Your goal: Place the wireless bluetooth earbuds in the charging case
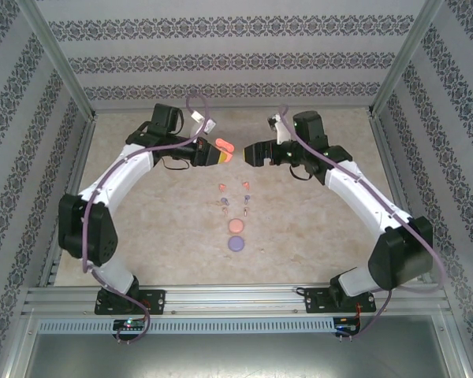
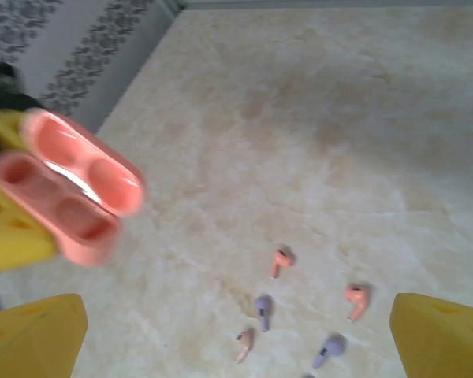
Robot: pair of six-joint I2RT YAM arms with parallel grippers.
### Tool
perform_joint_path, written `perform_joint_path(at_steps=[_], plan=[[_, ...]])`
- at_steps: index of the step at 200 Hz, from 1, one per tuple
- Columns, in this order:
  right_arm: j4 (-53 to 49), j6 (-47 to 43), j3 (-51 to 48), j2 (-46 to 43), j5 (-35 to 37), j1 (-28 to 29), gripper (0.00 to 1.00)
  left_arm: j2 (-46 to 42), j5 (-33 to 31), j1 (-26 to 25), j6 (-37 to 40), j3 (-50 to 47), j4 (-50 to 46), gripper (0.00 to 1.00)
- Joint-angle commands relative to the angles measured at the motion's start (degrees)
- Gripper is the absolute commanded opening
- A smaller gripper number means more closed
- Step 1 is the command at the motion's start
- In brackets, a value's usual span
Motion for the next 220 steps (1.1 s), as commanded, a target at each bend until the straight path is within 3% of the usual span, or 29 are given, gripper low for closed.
perform_joint_path(at_steps=[1,43,92,139,169,220], plan=[[1.61,-0.59,-4.34,-2.96,13.24,2.54,0.98,-5.0,-6.38,-0.25,-4.38,-5.0,10.04,0.0],[3.38,1.13,-8.17,-3.4,24.78,6.14,0.98,-10.13,-15.56,-1.11,-6.04,-12.35,17.18,0.0],[6.93,8.59,-11.58,-1.71,35.59,8.36,0.98,-15.65,-23.82,-4.89,0.37,-25.1,33.96,0.0],[2.78,10.0,-8.07,3.21,44.17,11.45,0.98,-14.5,-30.69,-6.04,-0.73,-27.94,38.69,0.0],[0.45,10.02,-6.15,5.36,44.35,12.88,0.98,-12.79,-36.15,-6.31,-3.06,-31.7,49.54,0.0],[-2.71,11.4,-1.93,6.26,35.26,12.82,0.94,-6.29,-40.51,-6.27,-3.37,-33.24,62.9,0.0]])
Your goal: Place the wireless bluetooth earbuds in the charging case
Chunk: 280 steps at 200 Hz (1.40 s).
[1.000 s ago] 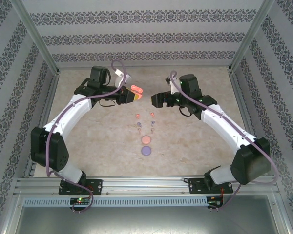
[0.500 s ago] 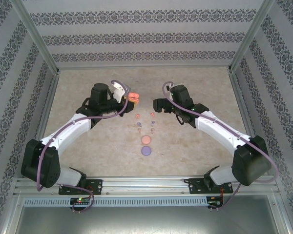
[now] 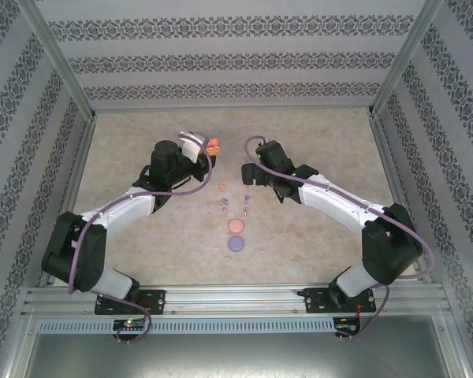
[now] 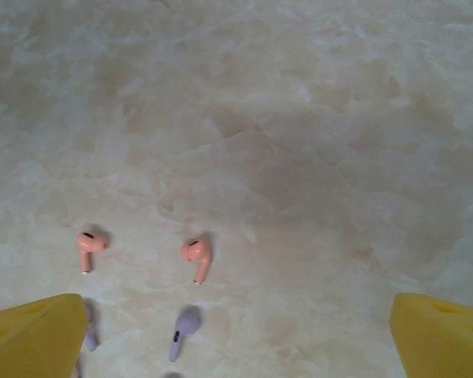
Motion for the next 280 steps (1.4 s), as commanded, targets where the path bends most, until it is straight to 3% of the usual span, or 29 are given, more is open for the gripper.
perform_joint_path(at_steps=[1,81,135,196,280], plan=[[-2.89,2.22,4.01,0.84,-4.56,0.16,0.94,2.34,-3.82,-0.65,-1.02,-1.4,13.02,0.0],[-10.71,11.0,14.43,12.08,-11.53,0.44,0.79,7.63,-8.81,3.9,-11.32,-6.72,35.37,0.0],[-13.34,11.61,20.87,19.75,-12.15,2.79,0.73,4.28,-10.61,5.38,-12.85,-9.21,36.77,0.0],[-16.61,19.51,27.07,27.42,-7.84,5.5,0.69,0.63,-11.97,6.87,-15.19,-11.38,39.45,0.0],[-20.63,23.31,36.0,35.99,-4.79,7.54,0.54,-3.04,-13.91,7.05,-16.23,-11.85,40.53,0.0]])
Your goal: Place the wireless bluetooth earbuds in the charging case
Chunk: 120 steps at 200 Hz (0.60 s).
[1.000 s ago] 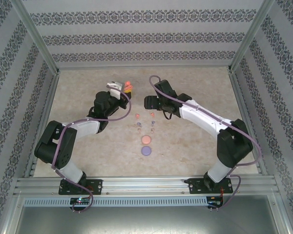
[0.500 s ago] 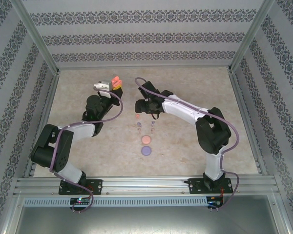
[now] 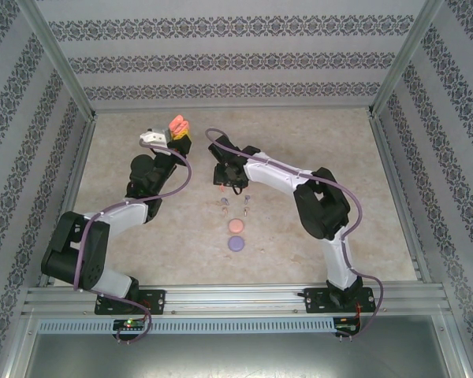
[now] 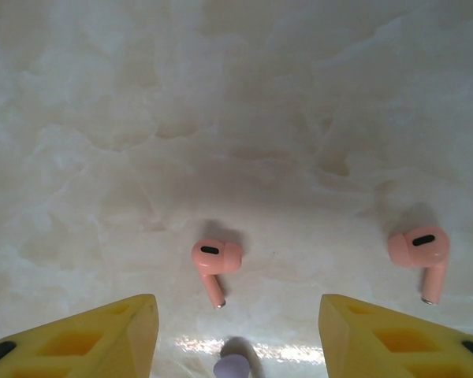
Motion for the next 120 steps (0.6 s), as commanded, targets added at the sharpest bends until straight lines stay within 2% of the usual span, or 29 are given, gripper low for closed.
perform_joint_path(at_steps=[1,120], plan=[[-2.61,2.4,3.31,2.31,2.35,1.05,0.54,-1.93,-1.41,0.56,-1.42,-0.75,4.7,0.0],[-8.89,5.16,14.3,11.84,4.92,2.06,0.49,-2.26,-2.07,0.64,-2.02,-1.47,7.0,0.0]])
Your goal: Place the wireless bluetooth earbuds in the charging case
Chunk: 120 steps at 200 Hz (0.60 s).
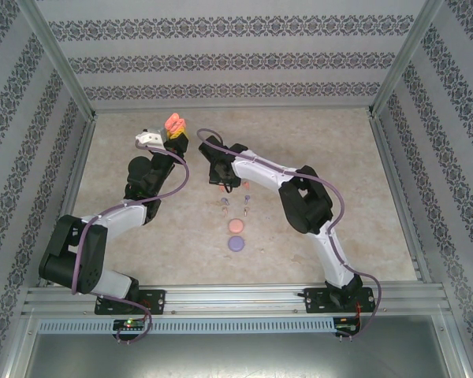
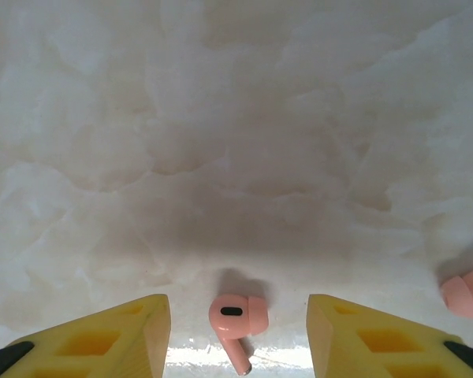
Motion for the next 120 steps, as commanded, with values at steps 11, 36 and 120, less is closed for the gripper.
perform_joint_path(at_steps=[11,36,120], plan=[[-3.5,1.8,3.81,3.17,2.1,1.36,0.49,-0.86,-0.34,0.62,-1.1,-0.75,5.37,0.0],[-4.56,1.84,5.21,4.32,2.25,1.6,0.48,-0.72,-0.28,0.62,-1.17,-0.87,5.54,0.0],[-4.72,1.95,4.93,5.72,2.68,1.43,0.45,-0.76,0.44,0.86,-1.15,-1.49,6.19,0.0]])
